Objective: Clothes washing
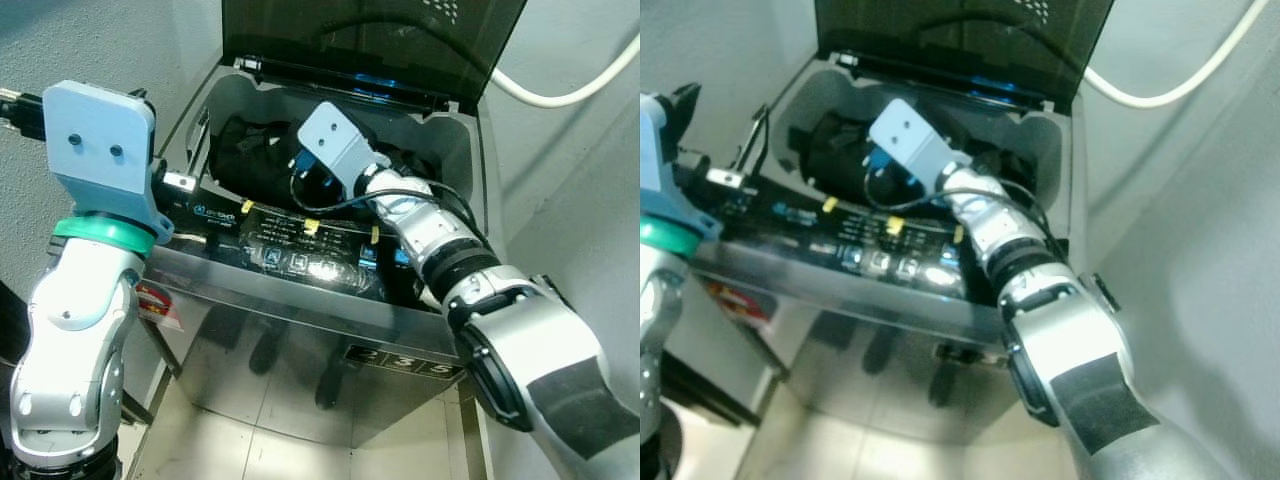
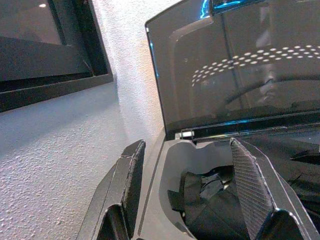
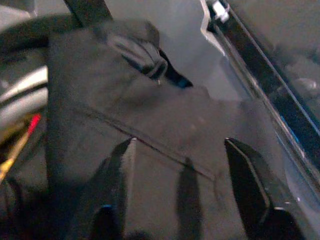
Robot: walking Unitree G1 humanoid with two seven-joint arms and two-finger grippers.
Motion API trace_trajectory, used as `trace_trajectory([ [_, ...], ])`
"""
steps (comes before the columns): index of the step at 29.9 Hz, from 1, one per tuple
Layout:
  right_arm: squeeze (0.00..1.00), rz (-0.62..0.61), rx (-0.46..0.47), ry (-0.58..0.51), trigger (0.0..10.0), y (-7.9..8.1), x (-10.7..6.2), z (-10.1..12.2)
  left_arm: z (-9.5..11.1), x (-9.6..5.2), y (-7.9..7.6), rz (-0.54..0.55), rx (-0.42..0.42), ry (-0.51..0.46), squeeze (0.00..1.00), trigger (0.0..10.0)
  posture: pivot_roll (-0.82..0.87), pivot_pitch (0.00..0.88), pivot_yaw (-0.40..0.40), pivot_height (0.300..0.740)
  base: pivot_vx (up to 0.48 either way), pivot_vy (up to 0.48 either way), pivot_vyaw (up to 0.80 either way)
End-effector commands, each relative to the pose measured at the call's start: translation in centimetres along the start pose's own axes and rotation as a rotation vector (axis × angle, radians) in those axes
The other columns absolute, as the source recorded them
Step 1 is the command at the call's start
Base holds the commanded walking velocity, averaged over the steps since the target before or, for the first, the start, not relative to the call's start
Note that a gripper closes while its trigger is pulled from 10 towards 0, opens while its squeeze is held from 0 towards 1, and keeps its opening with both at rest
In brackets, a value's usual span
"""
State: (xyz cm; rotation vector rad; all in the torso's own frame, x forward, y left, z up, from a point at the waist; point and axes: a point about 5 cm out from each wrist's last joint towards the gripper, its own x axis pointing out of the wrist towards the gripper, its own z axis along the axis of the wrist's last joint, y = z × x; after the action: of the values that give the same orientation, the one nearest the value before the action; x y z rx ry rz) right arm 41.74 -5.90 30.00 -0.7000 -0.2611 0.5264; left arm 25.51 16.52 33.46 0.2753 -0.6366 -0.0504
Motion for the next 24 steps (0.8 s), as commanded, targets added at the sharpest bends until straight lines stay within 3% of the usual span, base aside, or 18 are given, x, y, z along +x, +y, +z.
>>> trace_trajectory([
  [1, 1.00, 0.026, -0.016, 0.036, 10.0, 0.1, -0.2, -0.8, -0.1, -0.2, -0.3, -0.021, -0.002, -0.001, 0.00, 10.0, 0.20, 0.142, -0.015, 0.740, 0.000, 0.000, 0.00],
  [3, 1.00, 0.030, -0.030, 0.046, 10.0, 0.0, -0.3, -1.0, -0.1, -0.2, -0.3, -0.022, -0.003, -0.001, 0.00, 10.0, 0.20, 0.142, -0.015, 0.740, 0.000, 0.000, 0.00],
  [4, 0.00, 0.041, -0.019, 0.042, 10.0, -0.3, -0.5, -1.1, -0.1, -0.2, -0.3, -0.023, -0.004, -0.001, 0.00, 10.0, 0.20, 0.140, -0.015, 0.740, 0.000, 0.000, 0.00],
  [8, 0.00, 0.041, 0.028, 0.027, 10.0, -0.8, -0.7, -1.2, -0.1, -0.2, -0.3, -0.024, -0.004, -0.001, 0.00, 10.0, 0.20, 0.137, -0.016, 0.740, 0.000, 0.000, 0.00],
  [10, 0.00, 0.015, 0.180, -0.027, 10.0, -2.5, -1.4, -1.1, -0.2, -0.2, -0.2, -0.024, -0.003, 0.001, 0.00, 10.0, 0.20, 0.136, -0.017, 0.740, 0.000, 0.000, 0.00],
  [11, 0.00, -0.010, 0.329, -0.092, 10.0, -4.3, -2.3, -1.2, -0.3, -0.4, -0.2, -0.025, -0.002, 0.008, 0.00, 10.0, 0.20, 0.136, -0.018, 0.740, 0.000, 0.000, 0.00],
  [17, 0.00, 0.017, 0.456, -0.220, 10.0, -6.6, -4.3, -1.3, -0.4, -0.5, -0.2, -0.025, -0.003, 0.015, 0.00, 10.0, 0.21, 0.138, -0.015, 0.740, 0.000, 0.000, 0.00],
  [19, 0.00, 0.029, 0.495, -0.274, 10.0, -7.8, -6.1, -2.2, -0.6, -0.5, -0.3, -0.033, -0.008, 0.024, 0.00, 10.0, 0.20, 0.138, -0.011, 0.740, 0.000, 0.000, 0.00],
  [24, 0.00, 0.007, 0.568, -0.374, 10.0, -8.8, -8.3, -3.0, -0.9, -0.5, -0.6, -0.067, -0.059, 0.053, 0.00, 10.0, 0.19, 0.138, 0.001, 0.740, 0.000, 0.000, 0.00],
])
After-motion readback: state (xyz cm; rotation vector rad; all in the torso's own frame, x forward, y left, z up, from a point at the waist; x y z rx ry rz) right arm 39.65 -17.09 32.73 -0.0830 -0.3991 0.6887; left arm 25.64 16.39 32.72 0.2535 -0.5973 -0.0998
